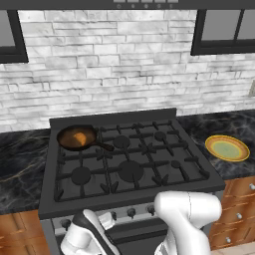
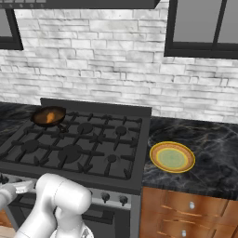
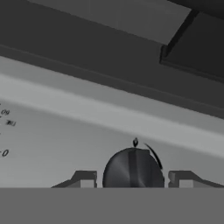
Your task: Pick the croissant and place it on the pan. Then turn on the stove to warm the croissant.
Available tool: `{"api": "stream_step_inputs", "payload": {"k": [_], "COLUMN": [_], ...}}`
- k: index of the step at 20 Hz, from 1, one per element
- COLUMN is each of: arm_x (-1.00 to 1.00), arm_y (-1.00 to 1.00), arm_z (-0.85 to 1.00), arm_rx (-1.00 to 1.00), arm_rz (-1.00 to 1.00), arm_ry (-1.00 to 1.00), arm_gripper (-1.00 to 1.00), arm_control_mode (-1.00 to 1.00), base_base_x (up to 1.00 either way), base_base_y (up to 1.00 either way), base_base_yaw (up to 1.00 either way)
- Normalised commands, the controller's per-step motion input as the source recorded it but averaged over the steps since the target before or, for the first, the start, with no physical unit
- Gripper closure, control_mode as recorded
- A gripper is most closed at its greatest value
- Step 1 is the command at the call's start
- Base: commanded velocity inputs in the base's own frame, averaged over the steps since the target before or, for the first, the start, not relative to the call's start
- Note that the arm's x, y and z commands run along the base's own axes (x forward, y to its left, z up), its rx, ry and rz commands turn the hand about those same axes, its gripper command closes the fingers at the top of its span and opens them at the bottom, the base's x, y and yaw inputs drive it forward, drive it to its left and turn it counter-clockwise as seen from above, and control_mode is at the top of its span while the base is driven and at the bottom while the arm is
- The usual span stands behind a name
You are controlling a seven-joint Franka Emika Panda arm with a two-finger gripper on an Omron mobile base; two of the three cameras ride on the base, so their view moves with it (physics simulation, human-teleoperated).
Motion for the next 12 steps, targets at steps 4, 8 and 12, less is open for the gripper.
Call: {"api": "stream_step_inputs", "payload": {"k": [4, 8, 12], "arm_x": [0.01, 0.0, 0.0], "arm_y": [0.0, 0.06, 0.12], "arm_z": [0.0, 0.0, 0.0], "arm_rx": [-0.45, -0.5, -0.52], "arm_rz": [-0.01, 0.0, 0.0], "arm_ry": [0.0, 0.0, 0.0], "arm_gripper": [1.0, 1.0, 1.0], "arm_control_mode": [-1.0, -1.0, -1.0], "base_base_x": [0.0, 0.0, 0.0], "base_base_y": [0.0, 0.0, 0.0], "base_base_yaw": [0.0, 0.0, 0.0]}}
